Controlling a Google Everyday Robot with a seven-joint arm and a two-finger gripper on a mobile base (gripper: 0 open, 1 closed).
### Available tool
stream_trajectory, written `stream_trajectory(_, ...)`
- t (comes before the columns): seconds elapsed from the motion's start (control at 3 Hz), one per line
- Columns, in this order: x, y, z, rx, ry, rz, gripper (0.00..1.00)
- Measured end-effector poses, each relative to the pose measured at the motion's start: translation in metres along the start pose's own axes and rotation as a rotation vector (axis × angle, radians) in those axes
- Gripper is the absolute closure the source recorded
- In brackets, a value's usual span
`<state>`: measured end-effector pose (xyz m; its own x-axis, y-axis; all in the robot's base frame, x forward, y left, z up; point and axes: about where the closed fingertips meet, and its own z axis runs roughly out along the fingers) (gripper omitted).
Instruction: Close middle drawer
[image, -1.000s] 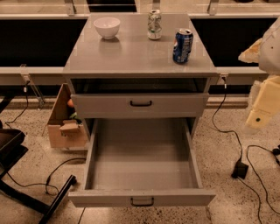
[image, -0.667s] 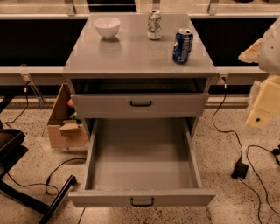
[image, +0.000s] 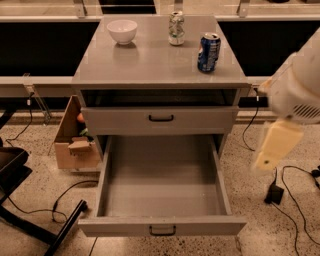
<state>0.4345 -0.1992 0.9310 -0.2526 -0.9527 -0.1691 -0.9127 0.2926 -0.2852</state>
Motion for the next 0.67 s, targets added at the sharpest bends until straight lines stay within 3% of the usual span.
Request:
stream_trajectory(0.33, -0.006, 0.024, 0.063, 0.013, 0.024, 0.026, 0.0)
stream_trajectory(0.67, 0.003, 0.06, 0.146, -0.043, 0.077, 0.045, 0.0)
